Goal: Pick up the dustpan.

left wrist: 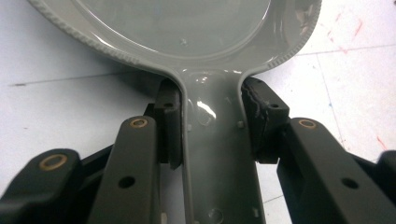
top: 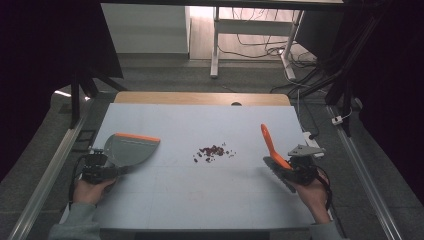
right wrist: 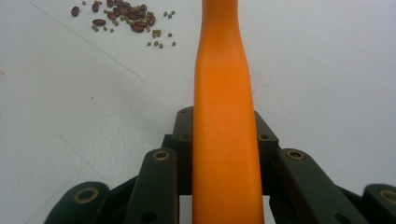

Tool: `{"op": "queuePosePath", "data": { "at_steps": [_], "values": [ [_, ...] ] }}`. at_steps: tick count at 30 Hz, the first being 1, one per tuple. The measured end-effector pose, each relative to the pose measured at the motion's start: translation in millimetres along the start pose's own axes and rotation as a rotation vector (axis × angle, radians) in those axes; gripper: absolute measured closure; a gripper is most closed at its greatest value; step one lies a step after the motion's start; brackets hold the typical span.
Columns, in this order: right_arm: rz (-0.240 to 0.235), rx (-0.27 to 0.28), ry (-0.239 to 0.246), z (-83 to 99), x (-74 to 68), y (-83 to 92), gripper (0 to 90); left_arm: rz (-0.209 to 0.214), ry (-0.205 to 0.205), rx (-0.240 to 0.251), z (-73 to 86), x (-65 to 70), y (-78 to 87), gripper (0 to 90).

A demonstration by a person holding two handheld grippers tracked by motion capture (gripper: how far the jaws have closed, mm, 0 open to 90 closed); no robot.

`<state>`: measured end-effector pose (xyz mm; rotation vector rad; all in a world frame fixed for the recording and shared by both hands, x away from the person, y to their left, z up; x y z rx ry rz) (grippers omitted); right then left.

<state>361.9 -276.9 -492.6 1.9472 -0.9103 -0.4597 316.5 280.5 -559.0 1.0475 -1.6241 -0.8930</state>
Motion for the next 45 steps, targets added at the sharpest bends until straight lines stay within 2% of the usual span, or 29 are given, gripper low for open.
{"op": "queuePosePath", "data": {
  "at_steps": [16, 27, 38, 45],
  "values": [
    [0.004, 0.005, -0.014, 0.4, 1.9, 0.5, 70.8, -0.014, -0.033, 0.056, 0.7, -2.5, 6.7, 61.7],
    [0.006, 0.011, -0.016, -0.1, 1.5, 1.5, 70.8, 0.004, -0.074, 0.120, 1.4, -3.1, 14.6, 61.7],
    [0.009, 0.019, -0.026, -0.2, 2.7, 1.7, 70.8, 0.034, -0.145, 0.184, 1.7, 0.3, 23.0, 61.7],
    [0.005, 0.040, -0.025, -5.6, 4.4, 1.3, 70.8, 0.052, -0.207, 0.217, 4.0, 5.7, 26.9, 61.7]
  ]
}}
Point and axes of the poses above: each handheld gripper's, and its own axes: y roughly backward along the jaws, z roughly out of its underside, x roughly to its right, the point moved 5 cm from there along -y, roughly forward along the jaws, and after that the axes turned 15 degrees about -x, right-handed, at the moved point
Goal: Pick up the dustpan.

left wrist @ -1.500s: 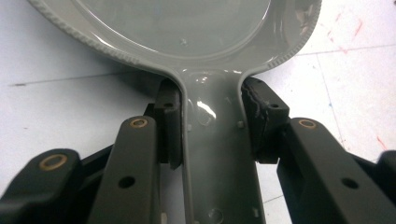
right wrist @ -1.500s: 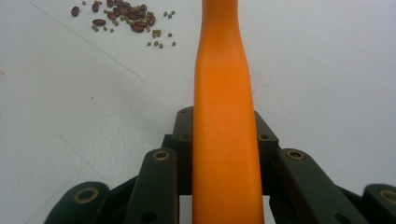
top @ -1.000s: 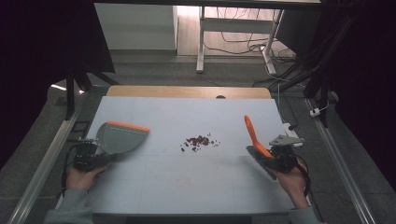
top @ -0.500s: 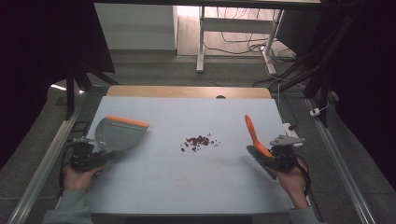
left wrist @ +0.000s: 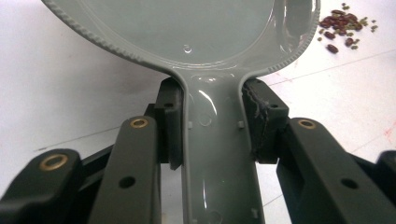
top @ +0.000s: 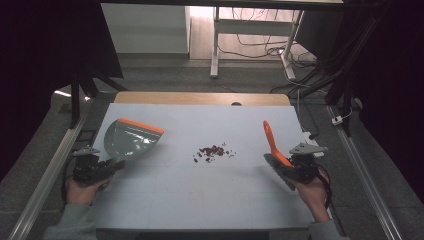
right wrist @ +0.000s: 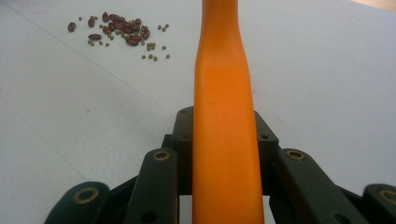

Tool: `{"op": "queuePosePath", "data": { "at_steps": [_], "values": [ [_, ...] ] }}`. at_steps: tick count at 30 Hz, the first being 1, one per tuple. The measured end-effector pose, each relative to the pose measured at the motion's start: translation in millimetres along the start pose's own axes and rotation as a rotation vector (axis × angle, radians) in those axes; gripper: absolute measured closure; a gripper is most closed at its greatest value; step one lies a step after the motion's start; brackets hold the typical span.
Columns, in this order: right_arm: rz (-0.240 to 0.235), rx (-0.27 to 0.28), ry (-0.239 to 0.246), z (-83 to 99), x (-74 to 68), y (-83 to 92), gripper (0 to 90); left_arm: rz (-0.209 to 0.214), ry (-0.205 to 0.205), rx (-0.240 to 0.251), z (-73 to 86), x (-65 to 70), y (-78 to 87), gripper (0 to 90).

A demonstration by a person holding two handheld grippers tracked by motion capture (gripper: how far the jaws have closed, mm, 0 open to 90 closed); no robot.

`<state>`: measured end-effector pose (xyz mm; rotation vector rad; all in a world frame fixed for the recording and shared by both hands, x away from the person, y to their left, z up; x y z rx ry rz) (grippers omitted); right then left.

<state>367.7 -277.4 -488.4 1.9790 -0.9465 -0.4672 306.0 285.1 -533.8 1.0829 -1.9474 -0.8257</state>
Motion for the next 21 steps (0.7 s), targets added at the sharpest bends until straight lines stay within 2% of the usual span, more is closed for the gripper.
{"op": "queuePosePath", "data": {
  "at_steps": [7, 16, 21],
  "values": [
    [-0.005, 0.001, -0.005, 1.0, 2.7, -2.1, 70.8, 0.025, -0.051, 0.023, -0.1, 6.0, 1.8, 61.7],
    [0.019, 0.022, -0.023, -3.1, 6.1, 4.8, 70.8, 0.077, -0.121, 0.016, -1.5, 18.3, -1.8, 61.7],
    [0.020, 0.039, -0.024, -5.7, 6.3, 8.8, 70.8, 0.085, -0.159, 0.011, -1.8, 27.7, -2.4, 61.7]
  ]
}}
Point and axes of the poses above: each handheld gripper's, and its own axes: y roughly backward along the jaws, z roughly out of its underside, x roughly to its right, the point moved 5 cm from there along -y, roughly forward along the jaws, and after that the axes turned 15 degrees about -x, right-handed, at the moved point
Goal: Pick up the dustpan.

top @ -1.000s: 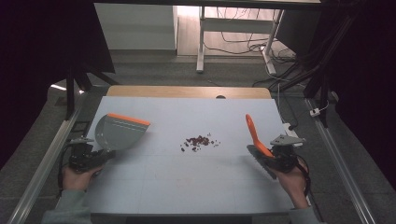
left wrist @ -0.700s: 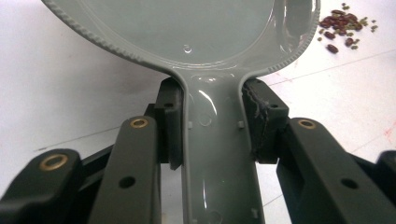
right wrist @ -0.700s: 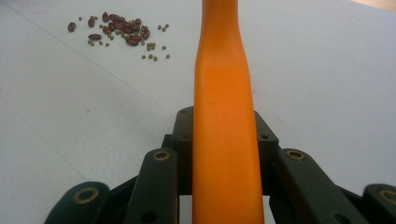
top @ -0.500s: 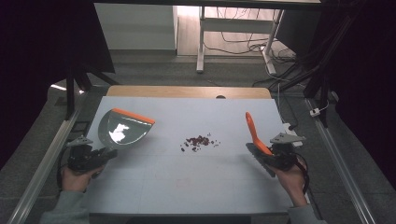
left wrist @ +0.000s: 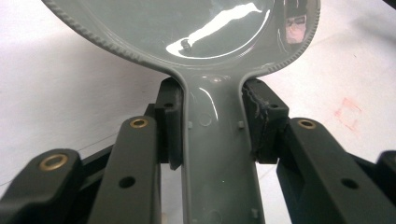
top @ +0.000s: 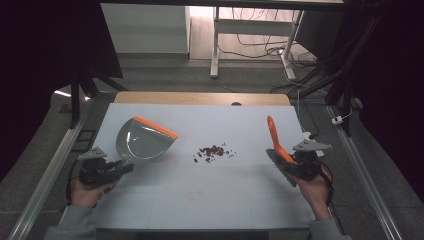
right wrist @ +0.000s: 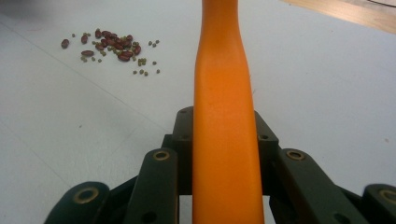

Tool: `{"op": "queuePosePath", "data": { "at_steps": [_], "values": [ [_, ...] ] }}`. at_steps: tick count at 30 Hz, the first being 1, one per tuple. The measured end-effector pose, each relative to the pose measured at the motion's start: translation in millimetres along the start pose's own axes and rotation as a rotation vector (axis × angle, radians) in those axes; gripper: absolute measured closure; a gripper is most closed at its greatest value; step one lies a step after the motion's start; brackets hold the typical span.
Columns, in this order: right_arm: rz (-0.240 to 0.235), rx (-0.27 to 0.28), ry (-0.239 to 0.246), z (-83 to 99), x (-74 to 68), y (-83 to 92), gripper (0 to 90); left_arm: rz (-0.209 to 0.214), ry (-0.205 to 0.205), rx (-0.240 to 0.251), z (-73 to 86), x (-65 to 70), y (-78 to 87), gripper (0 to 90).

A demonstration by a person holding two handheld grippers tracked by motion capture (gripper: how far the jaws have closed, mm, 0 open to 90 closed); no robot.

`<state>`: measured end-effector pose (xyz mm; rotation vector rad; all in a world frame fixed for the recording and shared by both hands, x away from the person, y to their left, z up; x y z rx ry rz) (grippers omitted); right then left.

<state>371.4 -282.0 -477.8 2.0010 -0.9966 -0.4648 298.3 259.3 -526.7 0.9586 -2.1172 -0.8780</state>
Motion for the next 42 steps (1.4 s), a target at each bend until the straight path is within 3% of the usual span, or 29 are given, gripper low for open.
{"op": "queuePosePath", "data": {
  "at_steps": [10, 22, 38, 42],
  "values": [
    [-0.012, 0.001, 0.019, -1.5, -3.8, -2.6, 70.8, 0.026, -0.084, 0.004, -2.2, 16.0, 3.0, 61.7],
    [-0.013, -0.002, 0.019, 1.6, -5.8, -2.0, 70.8, 0.078, -0.189, -0.012, -9.5, 22.8, -2.2, 61.7],
    [-0.017, -0.006, 0.031, -1.1, -9.3, -5.6, 70.8, 0.112, -0.301, -0.102, -2.6, 34.2, -10.1, 61.7],
    [-0.018, -0.009, 0.029, -1.2, -9.6, -5.8, 70.8, 0.104, -0.325, -0.133, -2.0, 38.0, -14.9, 61.7]
  ]
}}
Point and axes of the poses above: each handheld gripper's, and its own axes: y roughly backward along the jaws, z roughly out of its underside, x roughly to its right, the point moved 5 cm from there along -y, roughly forward along the jaws, and after that the axes turned 15 degrees about -x, right-handed, at the moved point
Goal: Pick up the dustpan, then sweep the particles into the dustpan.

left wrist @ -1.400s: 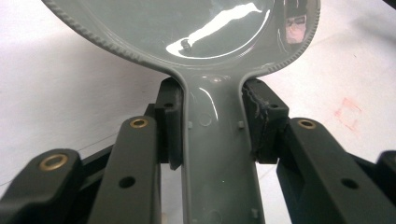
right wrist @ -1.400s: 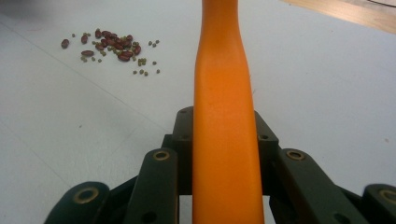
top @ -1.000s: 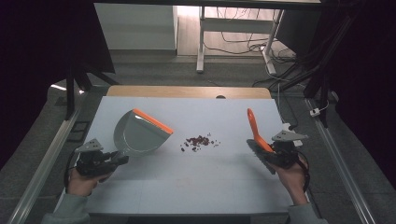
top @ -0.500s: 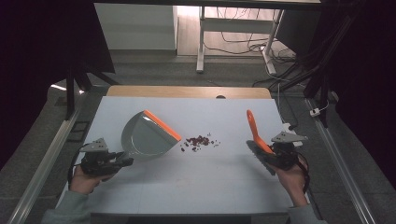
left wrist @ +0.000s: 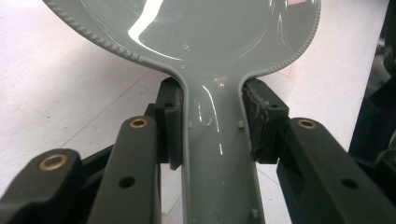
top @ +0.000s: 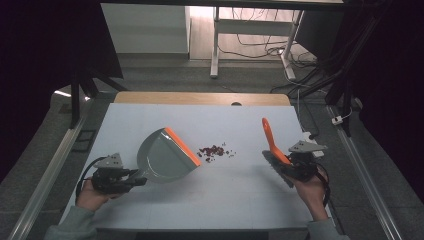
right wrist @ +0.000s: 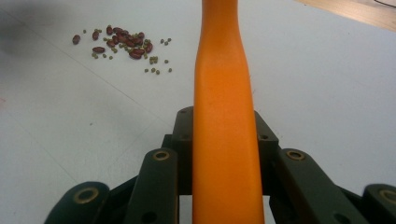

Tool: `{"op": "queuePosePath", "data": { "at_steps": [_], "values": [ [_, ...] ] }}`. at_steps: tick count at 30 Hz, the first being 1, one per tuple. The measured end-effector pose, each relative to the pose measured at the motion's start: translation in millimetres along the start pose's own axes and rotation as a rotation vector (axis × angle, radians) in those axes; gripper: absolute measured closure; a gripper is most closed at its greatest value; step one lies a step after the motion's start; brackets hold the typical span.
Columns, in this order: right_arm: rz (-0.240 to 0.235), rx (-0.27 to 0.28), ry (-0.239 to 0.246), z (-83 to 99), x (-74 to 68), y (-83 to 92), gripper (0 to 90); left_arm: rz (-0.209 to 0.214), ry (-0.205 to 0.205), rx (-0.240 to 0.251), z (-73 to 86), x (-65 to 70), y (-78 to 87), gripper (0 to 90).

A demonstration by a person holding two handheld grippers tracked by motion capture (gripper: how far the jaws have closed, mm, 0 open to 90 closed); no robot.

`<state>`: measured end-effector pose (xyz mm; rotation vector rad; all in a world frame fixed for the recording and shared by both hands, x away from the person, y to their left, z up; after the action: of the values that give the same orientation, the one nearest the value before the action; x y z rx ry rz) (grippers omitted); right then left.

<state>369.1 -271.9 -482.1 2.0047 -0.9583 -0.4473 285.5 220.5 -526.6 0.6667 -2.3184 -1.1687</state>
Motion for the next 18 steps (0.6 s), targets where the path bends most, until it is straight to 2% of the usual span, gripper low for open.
{"op": "queuePosePath", "data": {
  "at_steps": [5, 8, 18],
  "values": [
    [-0.001, -0.003, 0.006, 0.2, -0.5, -0.9, 70.8, 0.005, -0.023, -0.039, 0.3, 2.8, -5.3, 61.7],
    [0.000, -0.004, 0.005, 0.1, -0.5, -1.1, 70.8, 0.007, -0.018, -0.055, 0.5, 3.9, -7.3, 61.7],
    [-0.003, -0.002, 0.012, -2.4, -2.1, -2.8, 70.8, 0.012, -0.029, -0.066, 0.0, 4.8, -9.2, 61.7]
  ]
}}
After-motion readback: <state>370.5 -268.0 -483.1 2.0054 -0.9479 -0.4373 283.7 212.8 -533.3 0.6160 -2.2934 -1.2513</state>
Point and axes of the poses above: each handheld gripper's, and its own axes: y roughly backward along the jaws, z roughly out of its underside, x roughly to its right, the point moved 5 cm from there along -y, roughly forward along the jaws, and after that the axes turned 15 degrees about -x, right-handed, at the moved point
